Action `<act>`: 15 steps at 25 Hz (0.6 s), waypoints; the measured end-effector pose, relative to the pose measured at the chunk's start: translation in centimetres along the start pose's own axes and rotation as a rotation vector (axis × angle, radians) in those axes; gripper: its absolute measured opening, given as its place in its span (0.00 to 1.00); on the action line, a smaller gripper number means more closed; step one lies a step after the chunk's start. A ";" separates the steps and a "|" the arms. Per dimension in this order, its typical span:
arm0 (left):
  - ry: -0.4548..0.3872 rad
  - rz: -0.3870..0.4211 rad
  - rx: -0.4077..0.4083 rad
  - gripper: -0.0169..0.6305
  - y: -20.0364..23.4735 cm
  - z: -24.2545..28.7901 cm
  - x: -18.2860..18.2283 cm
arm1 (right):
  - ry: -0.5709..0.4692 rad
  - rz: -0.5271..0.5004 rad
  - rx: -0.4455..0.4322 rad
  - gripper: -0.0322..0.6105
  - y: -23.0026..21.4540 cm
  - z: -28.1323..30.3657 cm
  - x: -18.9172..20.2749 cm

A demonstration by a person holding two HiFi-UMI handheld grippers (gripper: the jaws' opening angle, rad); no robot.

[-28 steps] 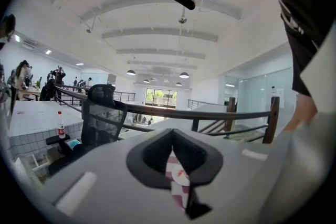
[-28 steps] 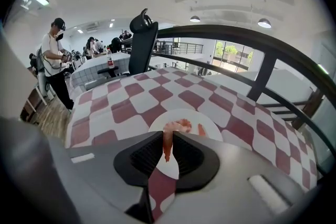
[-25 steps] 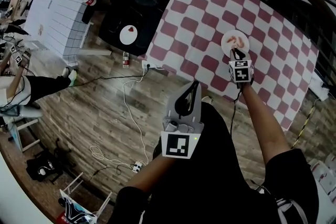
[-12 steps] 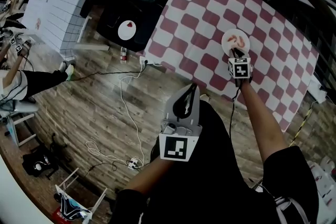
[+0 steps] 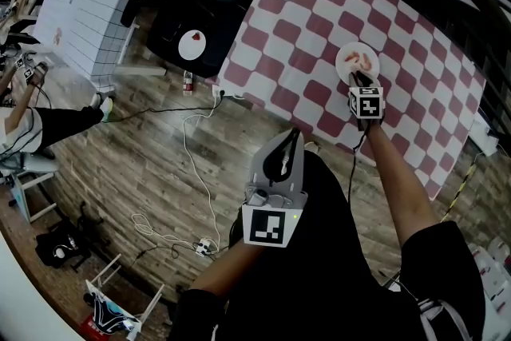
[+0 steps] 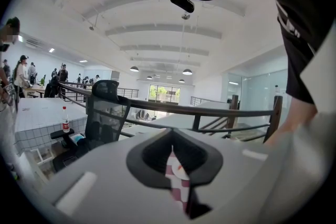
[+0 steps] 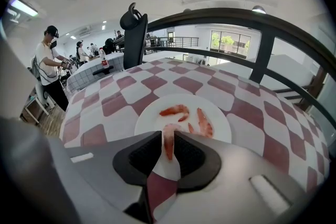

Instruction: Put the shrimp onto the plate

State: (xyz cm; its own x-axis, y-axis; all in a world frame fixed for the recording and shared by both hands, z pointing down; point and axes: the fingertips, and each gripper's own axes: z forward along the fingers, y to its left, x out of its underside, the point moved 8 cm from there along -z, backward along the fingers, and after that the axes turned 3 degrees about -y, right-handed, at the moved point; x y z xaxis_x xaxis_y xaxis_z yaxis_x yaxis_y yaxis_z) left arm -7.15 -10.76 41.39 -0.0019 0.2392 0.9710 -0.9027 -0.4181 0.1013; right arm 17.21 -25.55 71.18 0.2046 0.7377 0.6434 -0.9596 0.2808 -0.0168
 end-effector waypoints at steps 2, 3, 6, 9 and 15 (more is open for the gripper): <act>0.004 0.002 0.000 0.04 -0.1 0.1 0.1 | 0.004 -0.010 -0.009 0.18 0.0 0.1 -0.1; 0.008 0.003 0.000 0.04 -0.2 0.1 0.2 | 0.004 -0.014 -0.014 0.19 0.0 0.1 -0.1; 0.017 0.003 0.004 0.04 -0.4 0.2 0.4 | 0.000 -0.010 -0.021 0.20 0.1 -0.1 -0.2; 0.010 0.000 0.011 0.04 -0.8 0.4 0.3 | -0.014 0.003 -0.030 0.20 0.3 -0.8 -0.3; 0.005 0.008 0.053 0.04 -1.9 0.6 0.0 | -0.082 0.050 -0.059 0.21 0.7 -3.6 -2.4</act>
State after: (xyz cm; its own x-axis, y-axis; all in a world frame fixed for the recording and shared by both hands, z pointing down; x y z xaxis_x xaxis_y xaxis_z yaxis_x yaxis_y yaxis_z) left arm -5.18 -10.52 41.32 -0.0117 0.2403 0.9706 -0.8786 -0.4658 0.1047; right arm 16.74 -24.86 66.88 0.1378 0.6998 0.7009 -0.9549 0.2819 -0.0937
